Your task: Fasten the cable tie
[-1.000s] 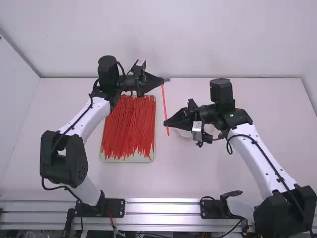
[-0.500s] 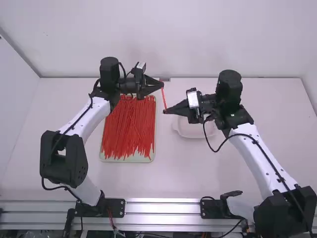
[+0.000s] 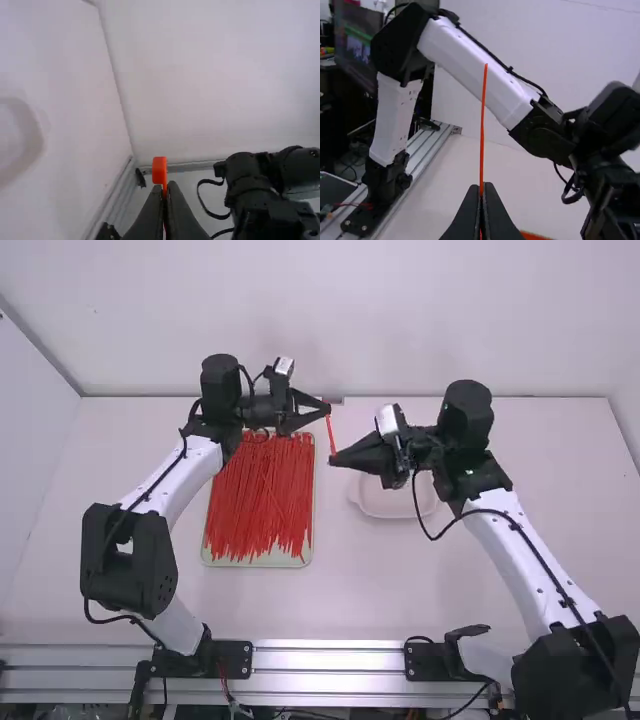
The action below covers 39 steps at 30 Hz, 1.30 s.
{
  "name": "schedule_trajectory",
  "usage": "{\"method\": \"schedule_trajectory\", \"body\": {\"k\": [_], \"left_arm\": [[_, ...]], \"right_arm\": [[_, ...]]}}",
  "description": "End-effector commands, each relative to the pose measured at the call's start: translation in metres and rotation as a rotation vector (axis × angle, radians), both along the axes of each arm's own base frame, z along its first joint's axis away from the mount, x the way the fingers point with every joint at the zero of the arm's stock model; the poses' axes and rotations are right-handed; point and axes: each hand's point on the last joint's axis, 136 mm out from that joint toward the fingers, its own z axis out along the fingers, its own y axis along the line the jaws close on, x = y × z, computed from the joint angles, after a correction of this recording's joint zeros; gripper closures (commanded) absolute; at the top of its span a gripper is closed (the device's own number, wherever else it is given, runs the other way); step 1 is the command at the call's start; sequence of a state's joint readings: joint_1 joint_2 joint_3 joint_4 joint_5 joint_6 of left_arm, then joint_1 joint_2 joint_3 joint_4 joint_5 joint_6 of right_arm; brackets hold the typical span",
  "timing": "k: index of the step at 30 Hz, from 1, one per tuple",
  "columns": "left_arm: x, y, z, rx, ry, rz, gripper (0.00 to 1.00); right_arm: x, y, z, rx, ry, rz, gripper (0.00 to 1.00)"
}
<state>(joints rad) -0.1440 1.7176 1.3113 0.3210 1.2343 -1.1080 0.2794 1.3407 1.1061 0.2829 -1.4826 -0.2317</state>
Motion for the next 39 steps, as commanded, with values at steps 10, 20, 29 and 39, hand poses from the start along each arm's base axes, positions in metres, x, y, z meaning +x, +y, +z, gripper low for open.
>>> {"method": "schedule_trajectory", "body": {"k": [10,20,29,39], "left_arm": [[0.01,0.004,0.046,0.077,-0.791,0.044,0.98],[0.005,0.003,0.069,0.121,-1.246,0.059,0.98],[-0.007,0.003,0.065,0.143,-1.491,-0.014,0.98],[-0.021,0.001,0.076,0.103,-1.614,-0.053,0.98]], "right_arm": [[0.034,-0.005,0.028,-0.016,0.482,-0.188,1.0],[0.036,-0.006,0.009,-0.076,0.685,-0.2,1.0],[0.039,0.0,-0.005,-0.11,0.813,-0.24,1.0],[0.045,0.004,-0.01,-0.109,0.828,-0.29,1.0]]}}
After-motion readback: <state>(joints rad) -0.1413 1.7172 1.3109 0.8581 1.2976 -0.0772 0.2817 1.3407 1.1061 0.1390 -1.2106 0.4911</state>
